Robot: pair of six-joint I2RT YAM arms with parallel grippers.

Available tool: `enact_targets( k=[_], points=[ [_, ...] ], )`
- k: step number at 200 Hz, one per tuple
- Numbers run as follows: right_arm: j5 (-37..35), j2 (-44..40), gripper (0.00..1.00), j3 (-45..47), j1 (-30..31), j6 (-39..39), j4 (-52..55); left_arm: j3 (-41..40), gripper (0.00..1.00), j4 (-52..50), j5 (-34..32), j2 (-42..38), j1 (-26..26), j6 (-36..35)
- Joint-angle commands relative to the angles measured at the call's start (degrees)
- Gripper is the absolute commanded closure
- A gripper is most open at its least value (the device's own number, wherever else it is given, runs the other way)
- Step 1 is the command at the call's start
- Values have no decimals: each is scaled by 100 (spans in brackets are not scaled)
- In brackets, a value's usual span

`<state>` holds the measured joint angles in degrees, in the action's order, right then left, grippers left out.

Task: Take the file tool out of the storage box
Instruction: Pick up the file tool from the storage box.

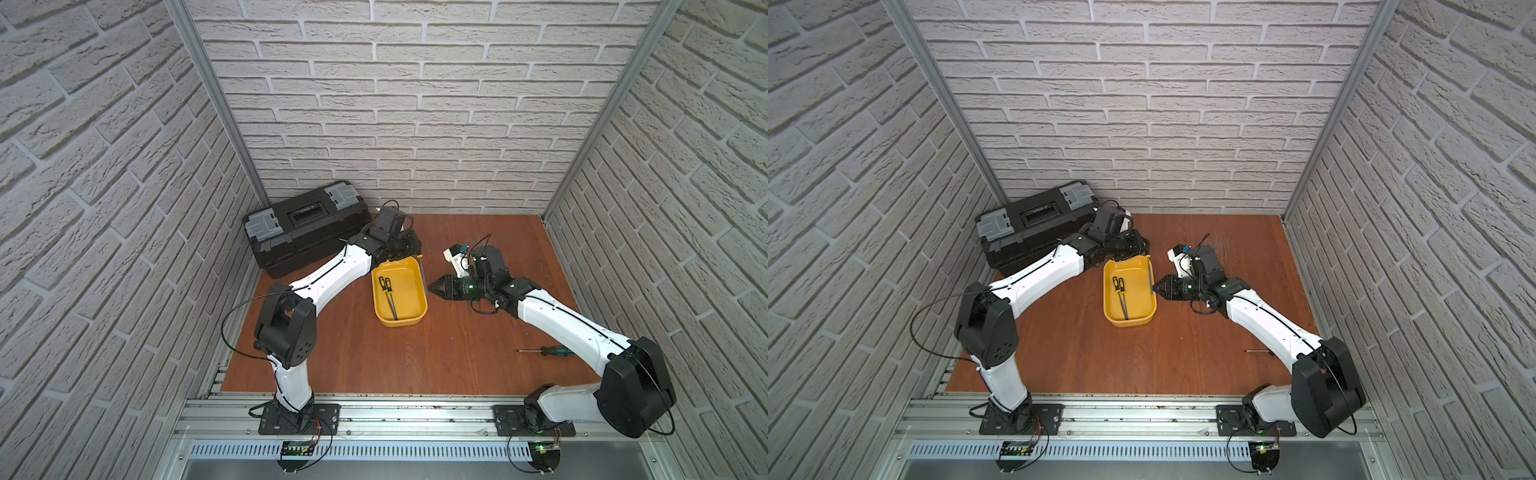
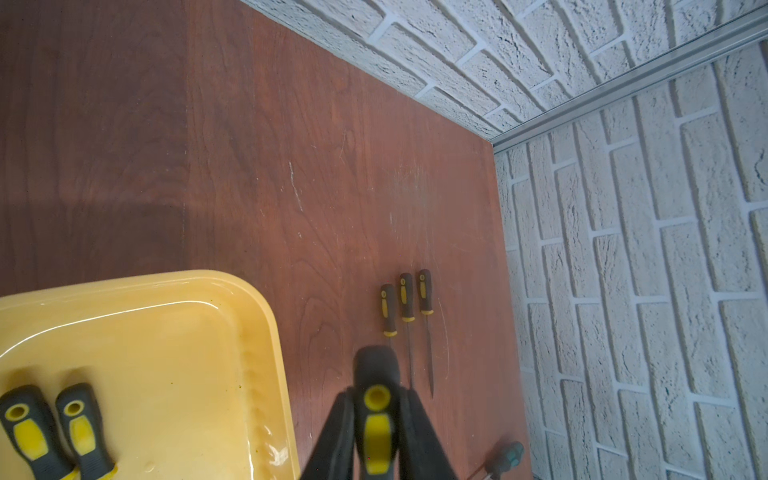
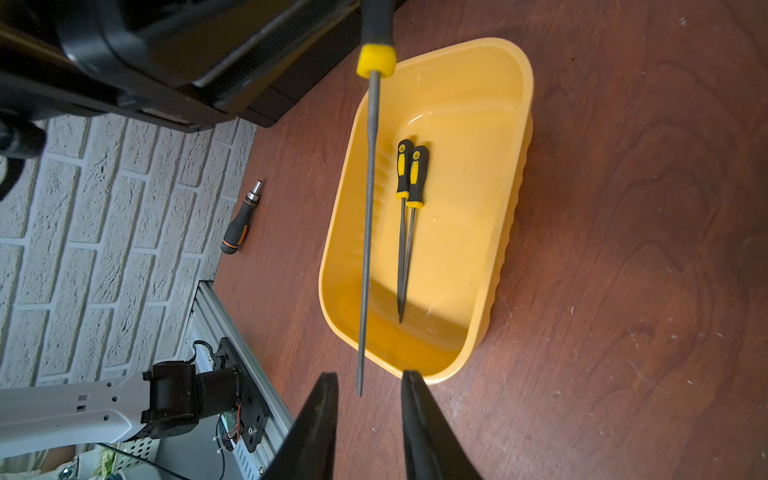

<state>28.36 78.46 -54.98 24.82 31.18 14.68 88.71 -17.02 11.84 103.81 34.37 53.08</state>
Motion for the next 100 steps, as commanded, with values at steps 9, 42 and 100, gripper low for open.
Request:
enact_targets(
  k=[9,42,100],
  points=[
    [64,56,71,-184,71,30,-279,-46,85,348,149,-216,-42,99],
    [84,131,74,-237,102,29,-299,-26,85,333,156,-221,-42,97],
    [107,217,80,-294,132,29,-324,-11,85,339,161,-247,-48,106]
  ],
)
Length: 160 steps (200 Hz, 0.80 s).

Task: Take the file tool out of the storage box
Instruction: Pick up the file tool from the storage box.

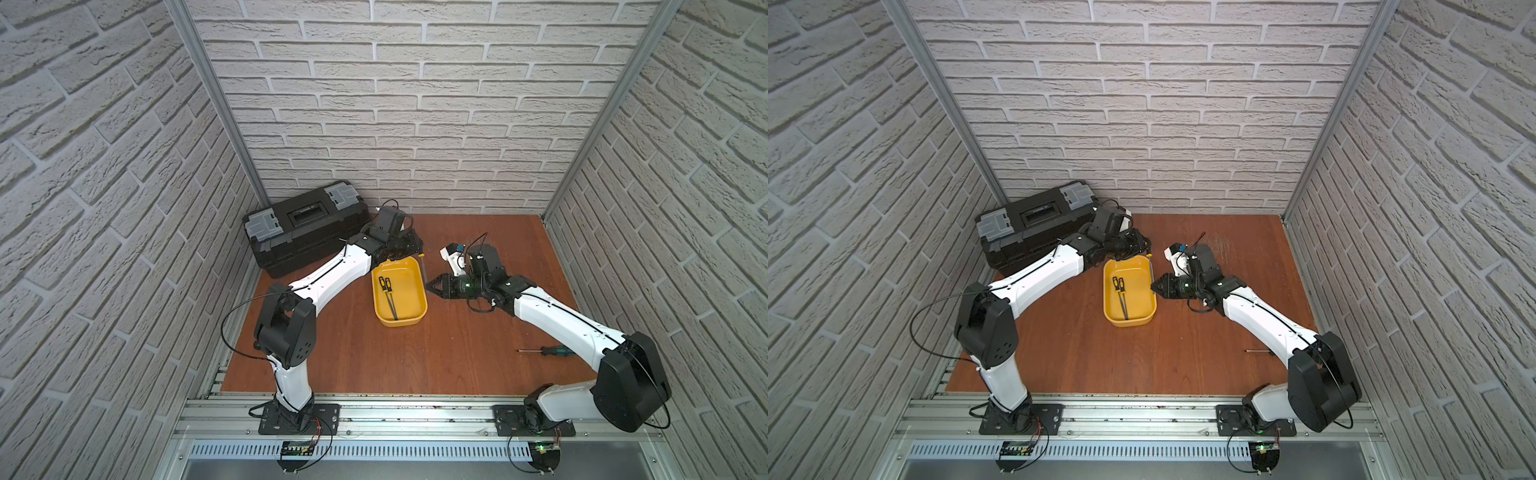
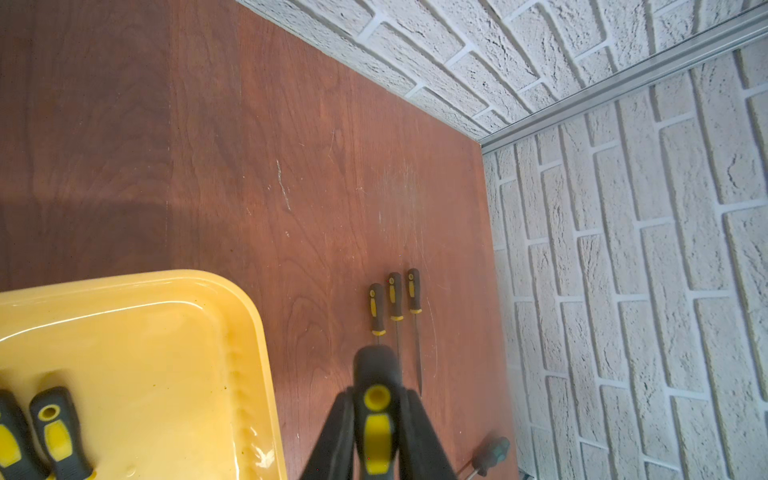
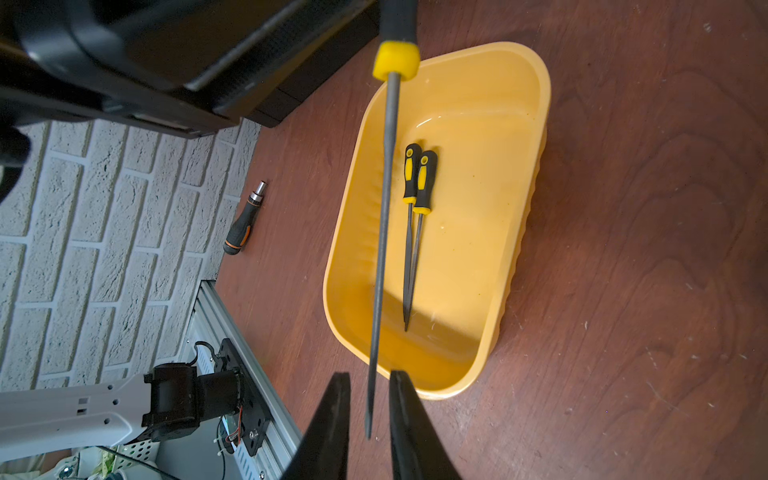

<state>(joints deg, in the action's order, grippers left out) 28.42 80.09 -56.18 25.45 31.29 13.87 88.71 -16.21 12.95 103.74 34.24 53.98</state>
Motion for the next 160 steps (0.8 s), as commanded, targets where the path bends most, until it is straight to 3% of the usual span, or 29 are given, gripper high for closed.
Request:
enact_targets(
  k=[1,112,140,160],
  points=[
    [101,56,80,-174,67,18,-244,-11,85,258,50,-241,-33,16],
    [128,149,97,-263,81,-20,-218,-38,86,297,71,-230,-31,27],
    [119,145,97,-274,81,-37,-207,-46,85,310,71,-236,-31,30],
    [89,131,97,-279,79,-51,-161,-38,76,311,85,-235,-39,32]
  ],
)
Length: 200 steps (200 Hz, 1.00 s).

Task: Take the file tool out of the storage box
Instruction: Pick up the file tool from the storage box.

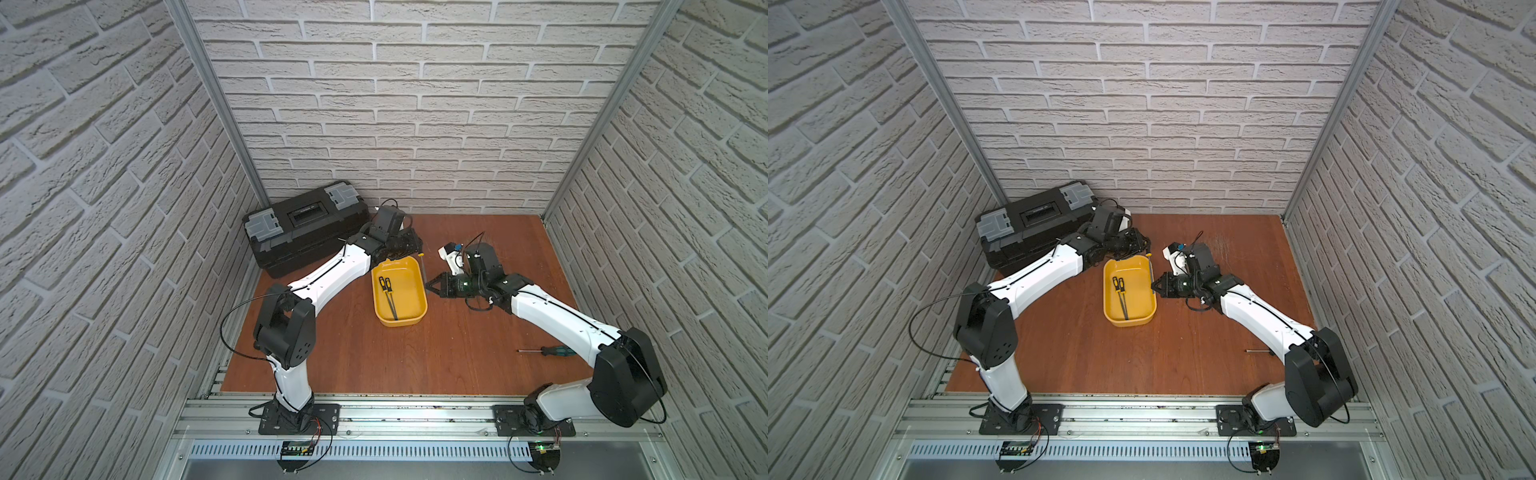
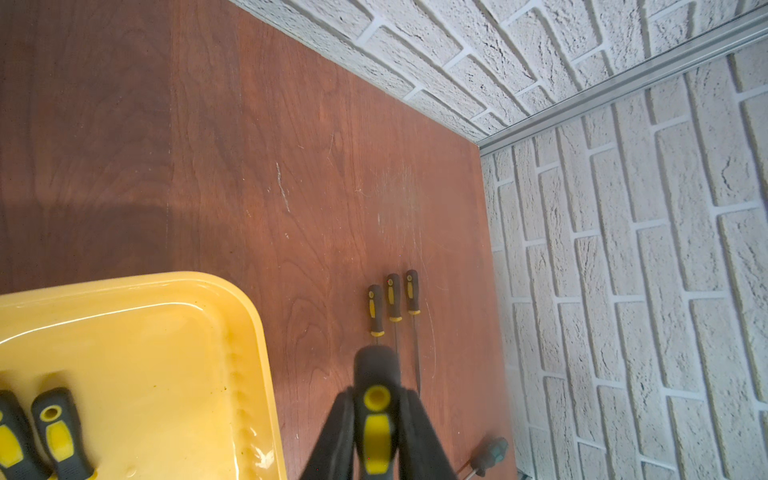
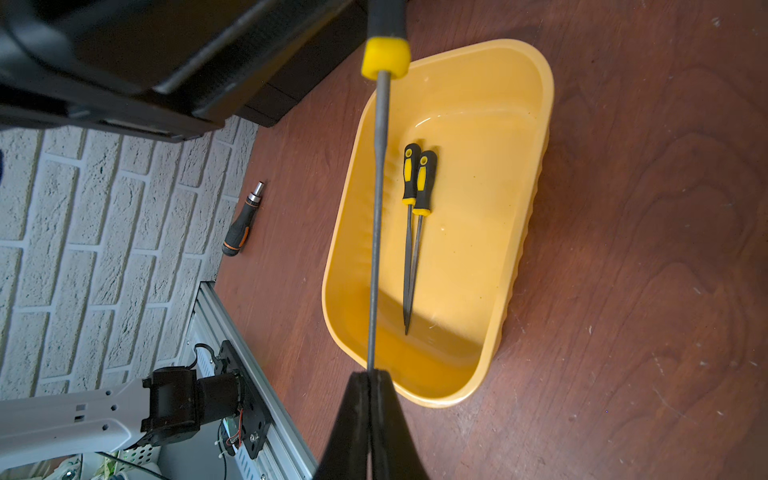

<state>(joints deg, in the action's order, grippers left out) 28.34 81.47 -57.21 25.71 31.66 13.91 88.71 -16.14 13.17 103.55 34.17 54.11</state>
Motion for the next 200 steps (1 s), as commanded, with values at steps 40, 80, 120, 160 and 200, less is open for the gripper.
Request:
enact_targets(
  k=[40,80,120,160,200],
  points=[
    [-117,-49,97,-271,56,-233,87,45,60,232,162,-186,-60,-45],
    [-514,-162,97,-352,45,-468,496,278,43,-104,271,-159,-127,-252],
    [-1232,-249,97,-430,48,-721,1136,569,22,-637,406,-209,-226,-718],
    [-2203,-299,97,-430,60,-775,1720,787,2,-1236,509,-264,-271,-1295],
    [-2849,-165,97,-231,83,-649,1909,792,1,-1721,548,-368,-288,-1723]
  ],
)
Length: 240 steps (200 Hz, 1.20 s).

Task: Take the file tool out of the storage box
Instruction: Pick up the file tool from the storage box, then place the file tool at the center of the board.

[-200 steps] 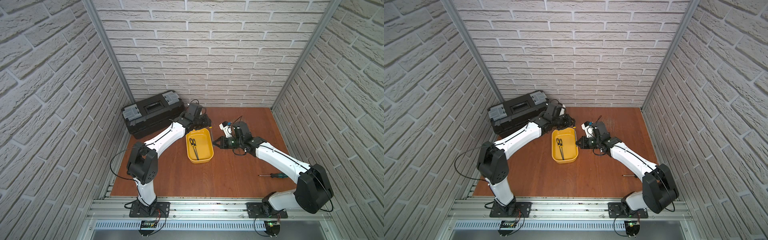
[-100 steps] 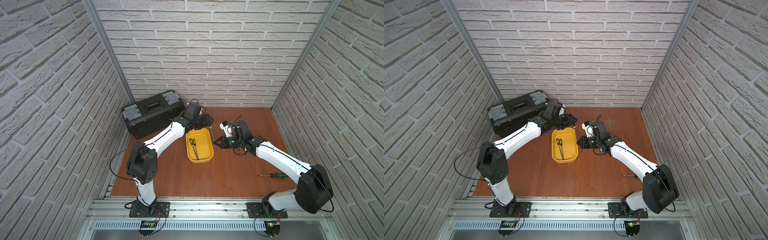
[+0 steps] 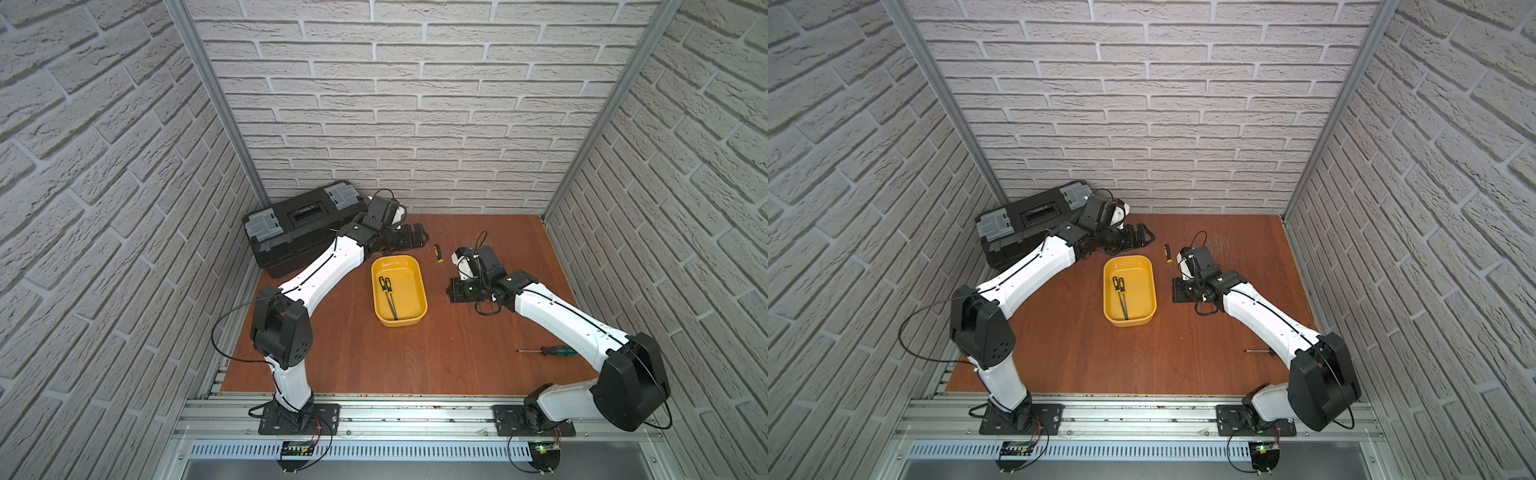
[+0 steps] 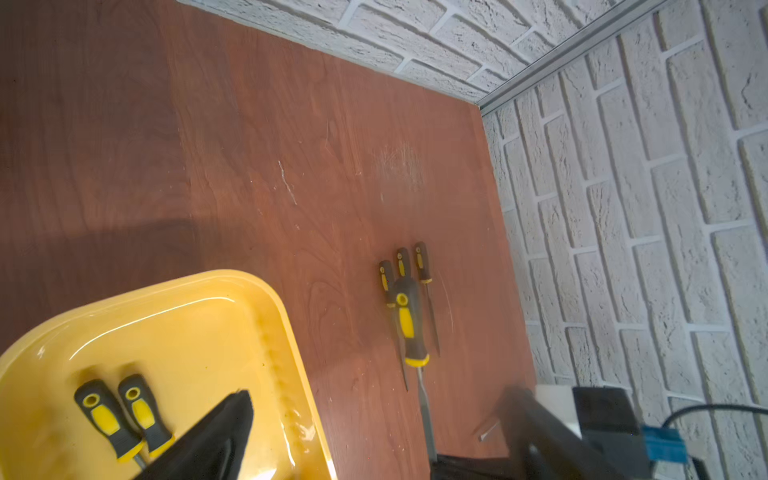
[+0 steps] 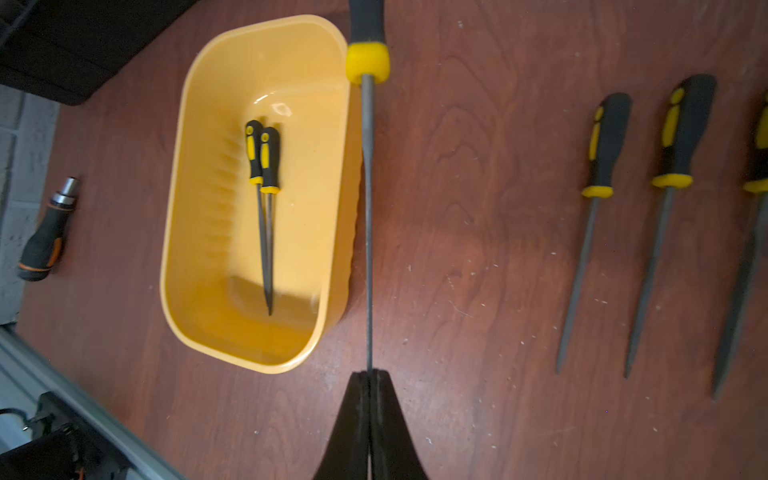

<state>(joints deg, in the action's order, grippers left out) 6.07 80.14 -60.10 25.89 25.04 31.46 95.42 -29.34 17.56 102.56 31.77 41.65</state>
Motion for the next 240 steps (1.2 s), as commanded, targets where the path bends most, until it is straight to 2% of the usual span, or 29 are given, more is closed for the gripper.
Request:
enact_targets(
  k=[1,25,65,102,240],
  points=[
    [-636,-28,97,63,65,16,156,119,1,-412,104,-271,-48,-489],
    [-863,151,97,138,64,50,150,-11,2,-633,73,-339,-54,-623],
    [-1194,495,97,143,66,122,141,-480,2,-347,139,-492,-36,-477],
    [-1462,784,97,111,65,146,158,-570,2,-298,96,-520,21,-482],
    [-1485,1660,97,46,4,194,-145,-831,2,-301,-51,-589,137,-588]
  ],
)
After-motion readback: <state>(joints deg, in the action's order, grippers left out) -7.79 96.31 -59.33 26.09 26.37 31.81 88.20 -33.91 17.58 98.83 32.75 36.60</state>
